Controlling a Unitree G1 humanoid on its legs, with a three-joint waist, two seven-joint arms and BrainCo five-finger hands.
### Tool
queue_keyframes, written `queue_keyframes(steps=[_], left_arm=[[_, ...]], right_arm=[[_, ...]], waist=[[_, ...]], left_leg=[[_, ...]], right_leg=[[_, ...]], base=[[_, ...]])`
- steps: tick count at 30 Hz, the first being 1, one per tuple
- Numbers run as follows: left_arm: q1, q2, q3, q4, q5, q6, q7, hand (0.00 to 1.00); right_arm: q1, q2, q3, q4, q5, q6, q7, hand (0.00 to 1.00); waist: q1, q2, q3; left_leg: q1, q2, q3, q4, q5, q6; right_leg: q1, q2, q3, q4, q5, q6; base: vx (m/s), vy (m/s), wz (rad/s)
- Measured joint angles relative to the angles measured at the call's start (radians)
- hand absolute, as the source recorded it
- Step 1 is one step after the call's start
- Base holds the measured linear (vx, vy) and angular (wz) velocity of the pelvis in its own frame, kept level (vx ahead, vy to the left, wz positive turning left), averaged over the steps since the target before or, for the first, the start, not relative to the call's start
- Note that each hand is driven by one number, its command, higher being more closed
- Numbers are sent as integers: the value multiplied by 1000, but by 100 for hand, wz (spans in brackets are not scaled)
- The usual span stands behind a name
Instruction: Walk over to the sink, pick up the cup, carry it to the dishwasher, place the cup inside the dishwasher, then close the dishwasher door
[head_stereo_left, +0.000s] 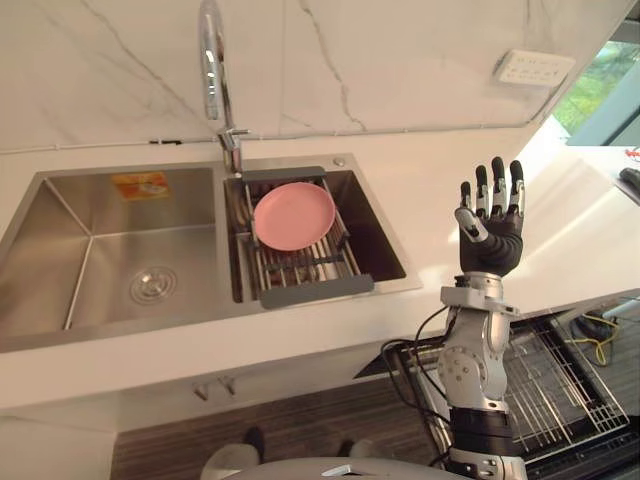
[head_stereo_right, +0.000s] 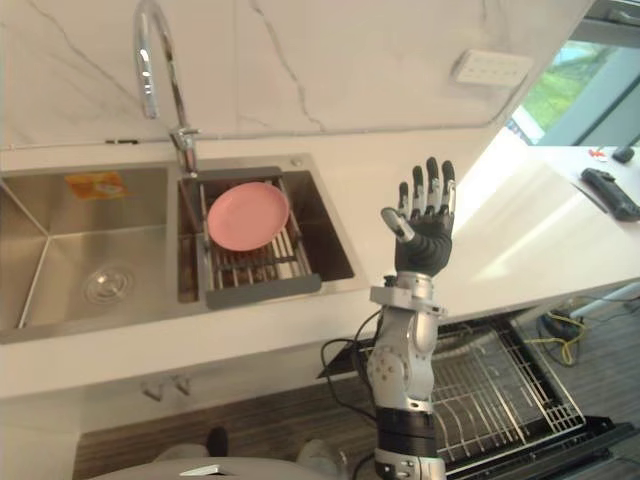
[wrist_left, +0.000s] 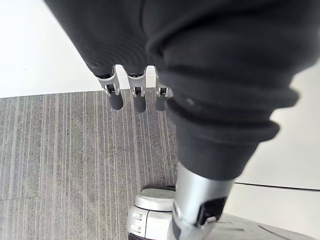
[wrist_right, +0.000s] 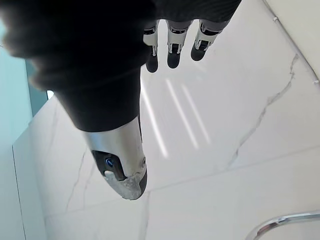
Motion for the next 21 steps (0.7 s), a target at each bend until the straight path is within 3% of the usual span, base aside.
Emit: queue_keyframes(steps=[4, 5, 11, 15, 21], left_arm=[[3, -29, -16, -2, 33, 15, -2, 0], [19, 2, -74, -37, 78, 36, 1, 0], [19, 3, -74, -37, 74, 36, -3, 0], [19, 14, -74, -21, -45, 36, -49, 0], [18, 34, -77, 12, -334, 35, -97, 0]], right_arm=[[4, -37, -41, 0, 1, 16, 1, 0], [44, -50, -64, 3, 8, 24, 45, 0], [44, -50, -63, 3, 9, 25, 45, 0], [44, -52, -41, 14, 28, 55, 46, 0], [47, -53, 10, 26, 35, 139, 39, 0]], waist=[[-9, 59, -12], [-10, 14, -60], [-10, 14, -60], [-8, 9, -56], [-6, 8, -37]], left_leg=[[11, 47, -10, -27, 18, -32], [10, 60, 13, -27, 9, -48], [9, 59, 11, -27, 10, -47], [8, 54, 10, -27, 11, -46], [5, 45, 59, -28, 5, -35]], right_leg=[[31, 55, -37, -56, 11, -22], [62, 79, -22, -136, 52, -28], [62, 78, -24, -136, 52, -28], [62, 75, -28, -136, 52, -26], [89, 57, -54, -177, 68, -5]], base=[[110, -158, 10], [0, 0, 0], [0, 0, 0], [0, 0, 1], [-7, 20, 10]])
